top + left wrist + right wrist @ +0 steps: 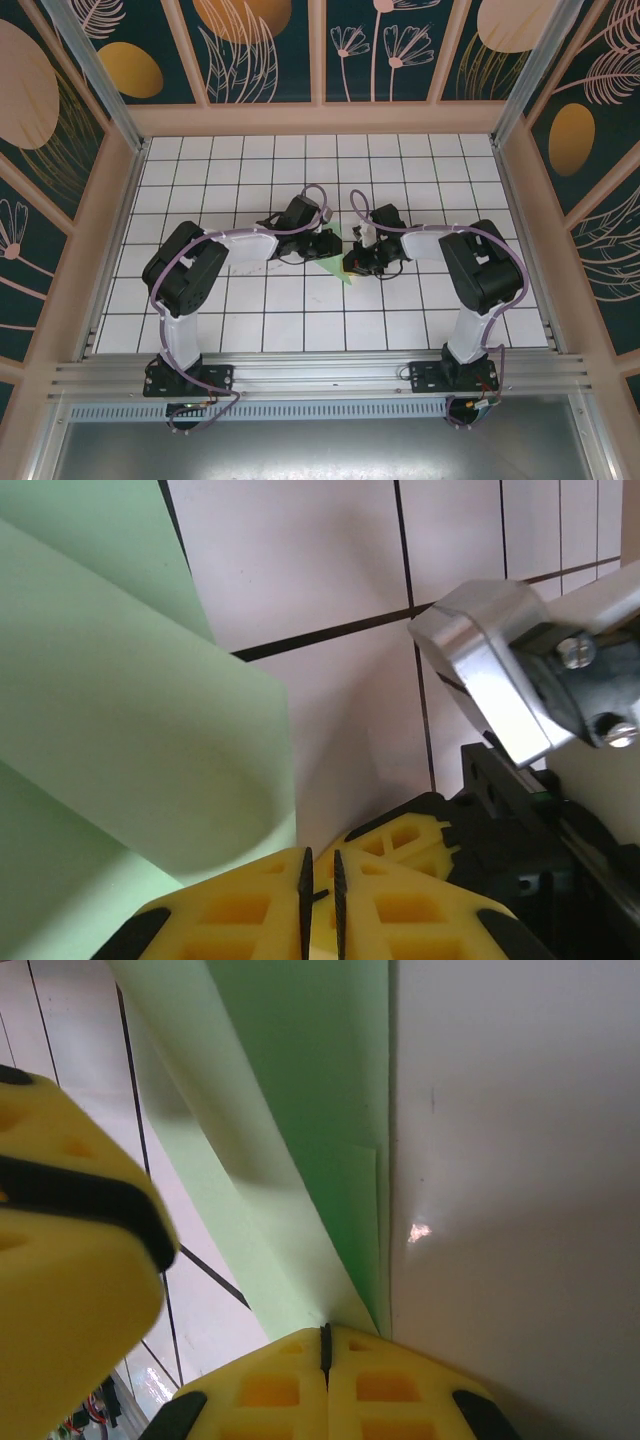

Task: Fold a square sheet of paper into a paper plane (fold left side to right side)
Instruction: Fourth fold the wing at the center of the table.

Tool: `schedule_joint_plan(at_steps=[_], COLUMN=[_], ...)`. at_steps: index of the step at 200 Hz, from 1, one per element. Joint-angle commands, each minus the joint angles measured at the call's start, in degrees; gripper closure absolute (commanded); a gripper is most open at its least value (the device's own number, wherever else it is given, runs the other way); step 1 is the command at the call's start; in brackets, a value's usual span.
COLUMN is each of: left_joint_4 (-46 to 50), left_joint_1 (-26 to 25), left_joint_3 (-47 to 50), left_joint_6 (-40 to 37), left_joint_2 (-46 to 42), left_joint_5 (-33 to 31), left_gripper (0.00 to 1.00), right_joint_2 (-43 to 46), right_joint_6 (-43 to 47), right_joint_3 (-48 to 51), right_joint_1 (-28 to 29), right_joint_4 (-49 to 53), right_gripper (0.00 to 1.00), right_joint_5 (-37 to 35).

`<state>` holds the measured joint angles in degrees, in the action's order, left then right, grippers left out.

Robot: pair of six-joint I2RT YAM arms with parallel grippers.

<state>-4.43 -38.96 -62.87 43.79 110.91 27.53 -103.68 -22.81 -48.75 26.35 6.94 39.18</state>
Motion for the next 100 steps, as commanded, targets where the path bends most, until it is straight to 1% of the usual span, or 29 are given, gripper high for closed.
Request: schedule_joint_plan(at_steps=[1,38,100], left_joint_4=[-0.7,-1.6,0.0], left_joint_1=[-0.2,-0.2,-0.1], left_joint_3=[0.7,1.3,1.1], left_joint_6=[0.8,1.3,1.1], left_joint_2=[1.7,2.4,4.2], left_joint_5=[1.1,-0.3,-3.8], left_gripper=[0.84,0.85,0.85], right_joint_2=[-3.4,-3.5,-3.8], right_joint_6=[1.3,1.7,2.6], right_joint_3=[1.5,1.4,1.2], right_joint_1=[0.1,0.3,0.4], right_joint_4=[7.3,8.1,9.9], right_gripper=[1.00,1.00,1.00], right_joint_5=[-8.6,-9.3,-10.3])
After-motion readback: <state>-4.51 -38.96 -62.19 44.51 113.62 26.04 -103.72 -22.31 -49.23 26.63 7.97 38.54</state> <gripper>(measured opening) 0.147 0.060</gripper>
